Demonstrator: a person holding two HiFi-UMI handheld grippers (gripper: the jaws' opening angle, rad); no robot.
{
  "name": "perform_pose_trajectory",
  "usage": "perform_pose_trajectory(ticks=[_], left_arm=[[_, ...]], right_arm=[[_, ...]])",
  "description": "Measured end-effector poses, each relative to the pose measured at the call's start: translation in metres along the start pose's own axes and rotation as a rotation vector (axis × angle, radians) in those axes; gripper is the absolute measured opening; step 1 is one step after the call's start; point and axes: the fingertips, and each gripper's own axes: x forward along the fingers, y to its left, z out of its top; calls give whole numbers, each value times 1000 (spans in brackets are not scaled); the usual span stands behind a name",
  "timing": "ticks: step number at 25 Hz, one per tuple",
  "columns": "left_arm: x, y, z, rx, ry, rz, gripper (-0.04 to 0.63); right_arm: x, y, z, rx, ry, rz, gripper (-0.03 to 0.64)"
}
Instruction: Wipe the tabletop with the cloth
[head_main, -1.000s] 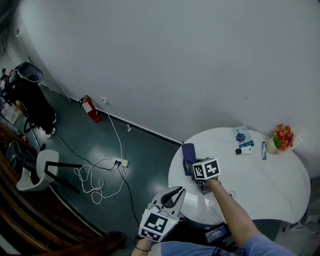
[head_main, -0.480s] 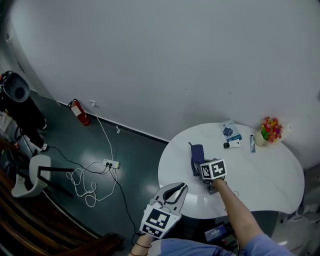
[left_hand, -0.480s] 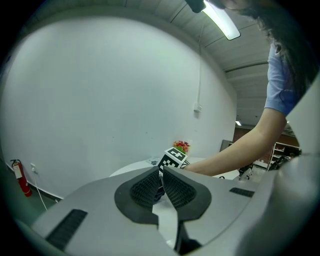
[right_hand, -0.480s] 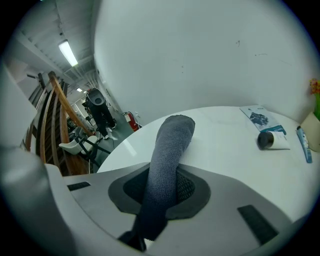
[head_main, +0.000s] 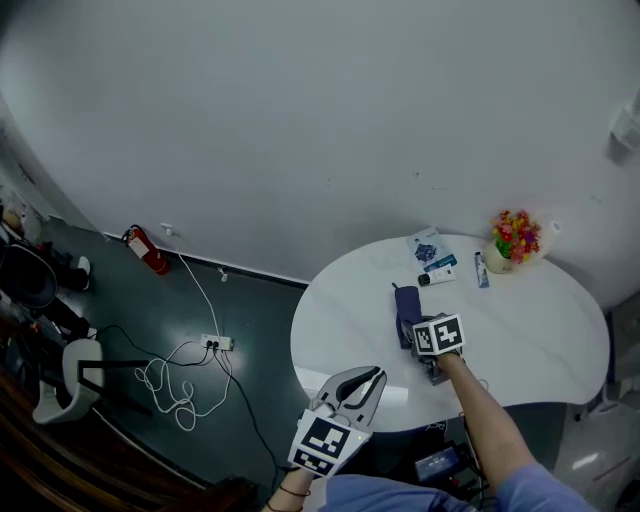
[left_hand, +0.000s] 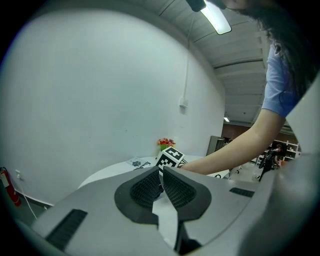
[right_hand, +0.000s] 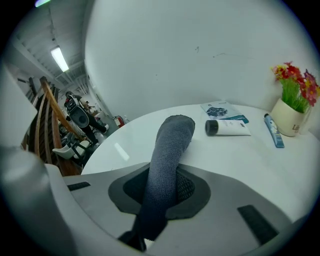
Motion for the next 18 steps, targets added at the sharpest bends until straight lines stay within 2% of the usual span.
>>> perform_pose_trajectory(ticks=[8,18], left_arm=[[67,-55,24,33,8,-53,20],[185,-149,63,55,0,-144,20]], right_arm=[[-47,-108,-24,35,-3,-64,71],[-119,-275,-51,81,-18,-147,71]])
